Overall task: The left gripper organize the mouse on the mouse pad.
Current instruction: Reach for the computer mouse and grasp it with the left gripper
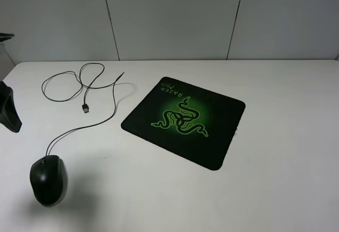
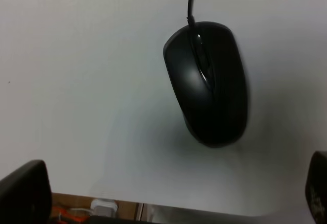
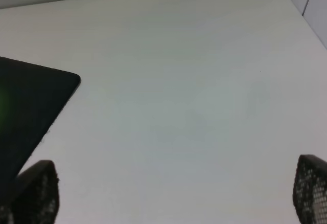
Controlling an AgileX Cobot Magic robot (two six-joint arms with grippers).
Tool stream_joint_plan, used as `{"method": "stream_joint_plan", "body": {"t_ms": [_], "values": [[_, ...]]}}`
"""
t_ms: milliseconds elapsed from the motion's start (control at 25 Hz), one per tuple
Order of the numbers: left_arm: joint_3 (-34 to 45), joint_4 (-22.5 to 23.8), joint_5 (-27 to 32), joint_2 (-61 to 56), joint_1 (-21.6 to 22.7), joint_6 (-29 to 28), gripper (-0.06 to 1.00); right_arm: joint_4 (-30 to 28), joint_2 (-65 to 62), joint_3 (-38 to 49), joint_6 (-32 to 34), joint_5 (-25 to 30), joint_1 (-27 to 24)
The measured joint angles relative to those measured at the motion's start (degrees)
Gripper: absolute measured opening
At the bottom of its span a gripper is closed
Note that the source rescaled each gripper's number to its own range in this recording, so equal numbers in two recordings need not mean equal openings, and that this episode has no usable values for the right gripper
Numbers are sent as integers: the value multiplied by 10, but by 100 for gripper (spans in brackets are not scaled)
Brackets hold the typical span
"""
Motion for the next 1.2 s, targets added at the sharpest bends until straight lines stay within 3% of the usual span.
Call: {"method": "stream_joint_plan", "body": {"t_ms": [680, 1200], "values": [[143, -30, -137, 58, -4, -32, 100, 0, 0, 0, 0, 0, 0], [143, 9, -221, 164, -127, -155, 100, 0, 0, 0, 0, 0, 0]]}}
